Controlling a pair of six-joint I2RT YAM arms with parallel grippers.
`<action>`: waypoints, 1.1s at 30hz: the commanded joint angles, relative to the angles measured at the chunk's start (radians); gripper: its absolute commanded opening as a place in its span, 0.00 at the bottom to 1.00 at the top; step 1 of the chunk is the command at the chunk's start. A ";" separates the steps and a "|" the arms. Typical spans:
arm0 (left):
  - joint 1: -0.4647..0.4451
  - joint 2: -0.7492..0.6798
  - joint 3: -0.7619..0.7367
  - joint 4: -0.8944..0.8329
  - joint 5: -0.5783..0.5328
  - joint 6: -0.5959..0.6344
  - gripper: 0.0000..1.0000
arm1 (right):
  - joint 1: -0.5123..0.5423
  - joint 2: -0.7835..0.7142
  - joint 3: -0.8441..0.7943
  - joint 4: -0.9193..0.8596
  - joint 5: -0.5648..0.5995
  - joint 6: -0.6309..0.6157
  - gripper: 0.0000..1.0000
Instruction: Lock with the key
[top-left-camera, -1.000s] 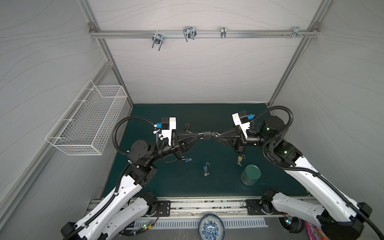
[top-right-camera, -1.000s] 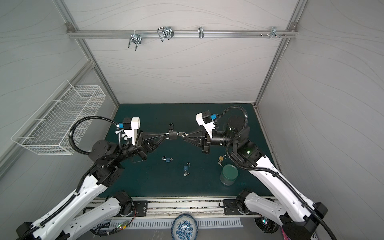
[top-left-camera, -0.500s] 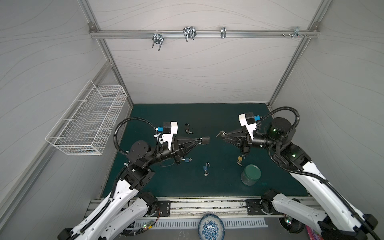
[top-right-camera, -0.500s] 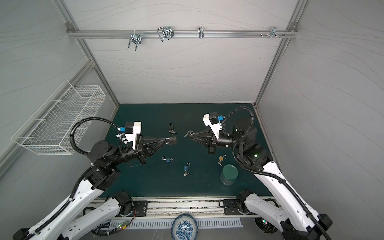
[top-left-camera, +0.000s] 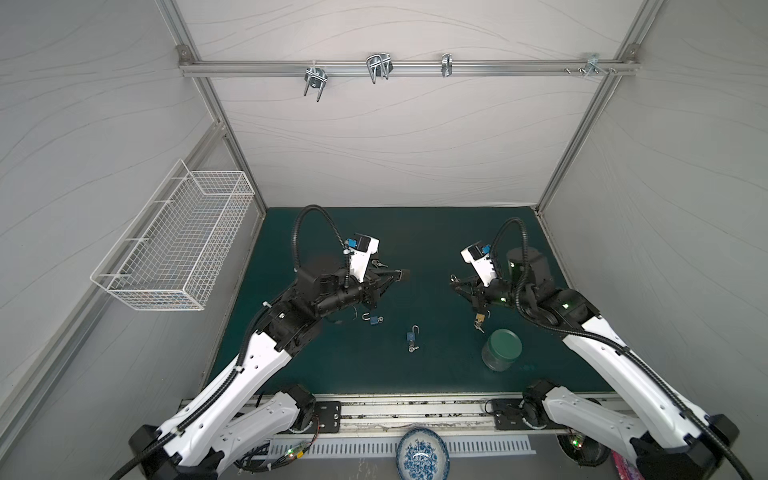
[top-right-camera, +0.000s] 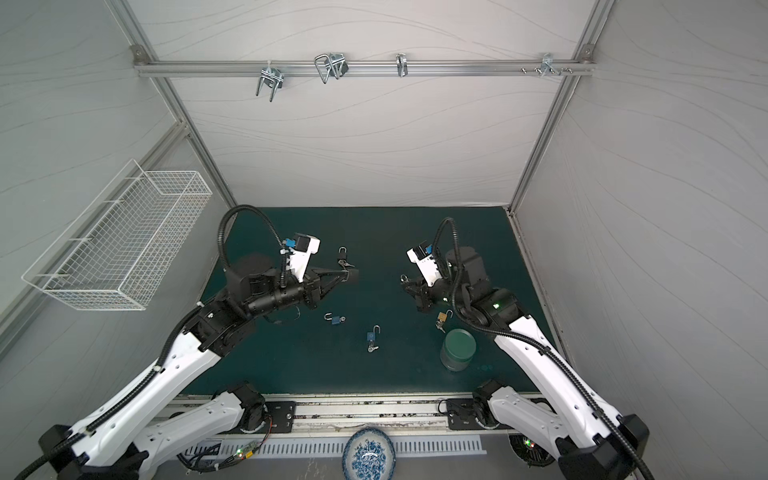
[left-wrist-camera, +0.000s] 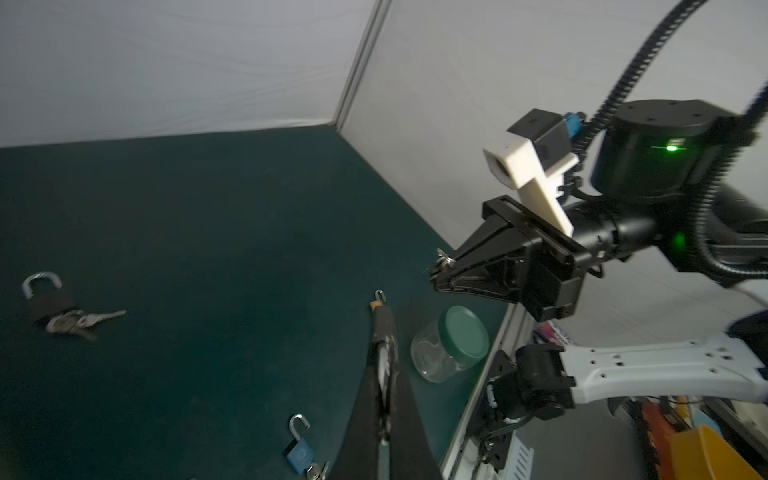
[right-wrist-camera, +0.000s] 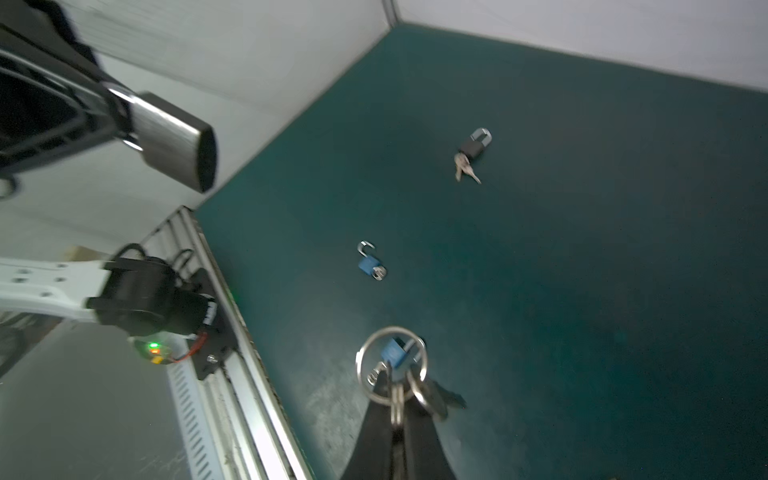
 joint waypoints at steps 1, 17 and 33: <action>0.004 0.075 0.077 -0.134 -0.124 -0.038 0.00 | -0.003 0.064 -0.033 -0.080 0.147 0.006 0.00; 0.013 0.087 -0.020 -0.103 -0.205 -0.186 0.00 | 0.059 0.551 0.041 -0.053 0.080 0.034 0.00; 0.052 0.058 -0.075 -0.071 -0.075 -0.188 0.00 | -0.090 0.789 0.131 -0.060 0.098 0.014 0.00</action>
